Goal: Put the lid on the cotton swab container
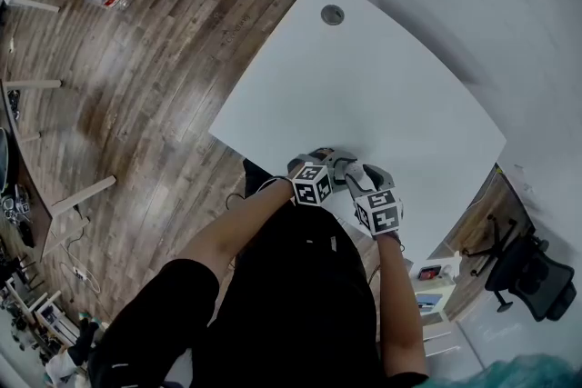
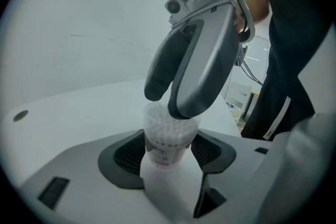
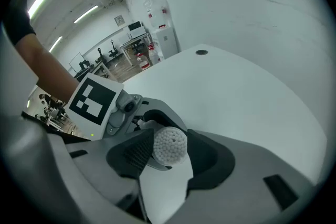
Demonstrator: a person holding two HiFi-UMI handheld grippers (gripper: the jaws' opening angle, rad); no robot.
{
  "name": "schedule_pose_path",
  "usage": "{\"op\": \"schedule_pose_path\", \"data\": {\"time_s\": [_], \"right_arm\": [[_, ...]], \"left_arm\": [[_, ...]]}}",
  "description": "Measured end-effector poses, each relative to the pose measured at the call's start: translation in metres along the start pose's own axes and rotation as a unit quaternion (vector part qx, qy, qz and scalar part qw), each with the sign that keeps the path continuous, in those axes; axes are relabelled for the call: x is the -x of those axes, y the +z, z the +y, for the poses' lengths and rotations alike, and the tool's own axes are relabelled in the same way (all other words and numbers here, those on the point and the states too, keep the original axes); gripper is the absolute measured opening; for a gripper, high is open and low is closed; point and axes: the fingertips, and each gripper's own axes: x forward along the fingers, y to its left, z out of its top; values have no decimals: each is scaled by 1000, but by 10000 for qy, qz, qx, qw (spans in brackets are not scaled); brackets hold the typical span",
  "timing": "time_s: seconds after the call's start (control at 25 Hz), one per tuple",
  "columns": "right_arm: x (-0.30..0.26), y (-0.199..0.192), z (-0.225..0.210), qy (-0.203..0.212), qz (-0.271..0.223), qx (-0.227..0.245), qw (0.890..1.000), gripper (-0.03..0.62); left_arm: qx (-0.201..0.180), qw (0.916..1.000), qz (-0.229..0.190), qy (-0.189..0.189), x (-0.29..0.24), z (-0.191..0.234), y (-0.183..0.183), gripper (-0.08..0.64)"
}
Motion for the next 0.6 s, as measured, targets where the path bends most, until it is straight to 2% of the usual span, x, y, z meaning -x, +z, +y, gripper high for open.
{"op": "schedule_pose_path", "data": {"time_s": [0.16,0.6], "right_arm": [[-4,2,-1,-118,62,-45,9999,193],[-5,-2,0,-327,486,233,9980,187]], "left_arm": [[-1,10000,6,-3,0,0,-1,275],[7,10000,12,-22,-1,-1,1,275]]}}
